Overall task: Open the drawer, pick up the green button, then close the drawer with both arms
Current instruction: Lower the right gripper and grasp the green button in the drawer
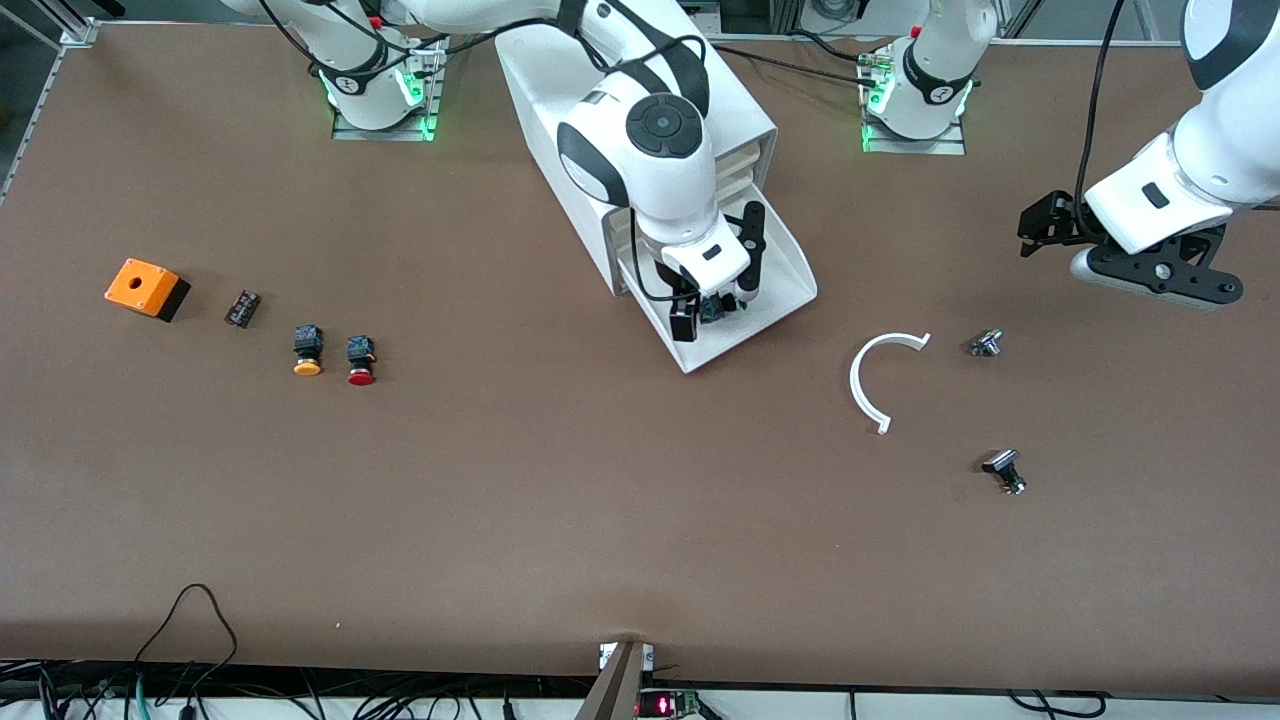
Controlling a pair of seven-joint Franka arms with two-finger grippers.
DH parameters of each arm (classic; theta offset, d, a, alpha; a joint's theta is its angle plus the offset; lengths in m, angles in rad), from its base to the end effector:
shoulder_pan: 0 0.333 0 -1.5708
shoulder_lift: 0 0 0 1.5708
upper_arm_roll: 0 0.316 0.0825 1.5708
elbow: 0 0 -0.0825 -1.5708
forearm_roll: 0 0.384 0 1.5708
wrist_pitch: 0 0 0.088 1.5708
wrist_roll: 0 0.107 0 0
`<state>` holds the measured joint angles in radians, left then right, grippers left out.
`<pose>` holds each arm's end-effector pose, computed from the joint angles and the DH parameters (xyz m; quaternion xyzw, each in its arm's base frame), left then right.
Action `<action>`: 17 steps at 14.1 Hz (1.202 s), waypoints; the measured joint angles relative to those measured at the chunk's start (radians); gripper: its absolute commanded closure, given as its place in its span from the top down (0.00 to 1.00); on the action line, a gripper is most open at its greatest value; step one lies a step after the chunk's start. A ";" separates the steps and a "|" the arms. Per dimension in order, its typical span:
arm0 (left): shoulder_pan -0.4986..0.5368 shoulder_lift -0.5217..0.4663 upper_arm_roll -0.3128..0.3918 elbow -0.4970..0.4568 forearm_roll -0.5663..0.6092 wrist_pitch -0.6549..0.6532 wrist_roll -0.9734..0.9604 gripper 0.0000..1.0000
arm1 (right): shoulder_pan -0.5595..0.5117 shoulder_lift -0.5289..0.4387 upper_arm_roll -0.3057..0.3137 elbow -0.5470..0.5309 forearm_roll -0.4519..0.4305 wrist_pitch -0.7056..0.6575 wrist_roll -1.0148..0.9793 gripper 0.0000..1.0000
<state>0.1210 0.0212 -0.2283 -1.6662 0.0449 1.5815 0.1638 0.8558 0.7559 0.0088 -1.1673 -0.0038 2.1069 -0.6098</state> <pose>0.5537 -0.0537 0.5691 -0.9890 0.1364 0.0532 0.0185 0.5025 0.5857 0.3621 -0.7377 -0.6689 -0.0908 0.0128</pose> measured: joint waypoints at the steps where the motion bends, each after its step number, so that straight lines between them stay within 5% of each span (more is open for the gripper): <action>1: 0.000 0.000 0.000 0.000 0.000 -0.001 0.000 1.00 | 0.009 0.017 0.000 -0.006 0.000 0.017 -0.006 1.00; 17: -0.001 0.000 0.000 0.001 0.000 -0.004 0.000 1.00 | 0.059 0.124 0.001 -0.010 -0.065 0.077 -0.046 1.00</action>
<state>0.1199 0.0213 -0.2284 -1.6657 0.0449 1.5775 0.1637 0.9148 0.8803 0.0095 -1.1774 -0.0691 2.1836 -0.6560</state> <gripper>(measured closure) 0.000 0.000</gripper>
